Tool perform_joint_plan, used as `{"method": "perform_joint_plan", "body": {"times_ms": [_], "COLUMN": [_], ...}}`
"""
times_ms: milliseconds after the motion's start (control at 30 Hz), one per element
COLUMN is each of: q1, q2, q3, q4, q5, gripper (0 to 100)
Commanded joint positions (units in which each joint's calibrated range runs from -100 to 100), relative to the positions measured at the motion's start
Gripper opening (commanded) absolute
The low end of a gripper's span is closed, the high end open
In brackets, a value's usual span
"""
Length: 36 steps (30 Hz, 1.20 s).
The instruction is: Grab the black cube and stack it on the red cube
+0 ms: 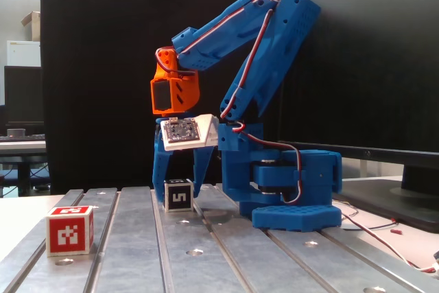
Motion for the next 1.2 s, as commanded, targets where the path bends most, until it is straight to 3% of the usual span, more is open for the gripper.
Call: {"method": "perform_joint_plan", "body": {"times_ms": [0,1167], "q1": [0.01,-1.54], "q2": [0.08,0.08], "q3": [-1.58,-3.66], "q4": [0.42,3.24], "q5": [0.09,0.35], "gripper": [21,21]}}
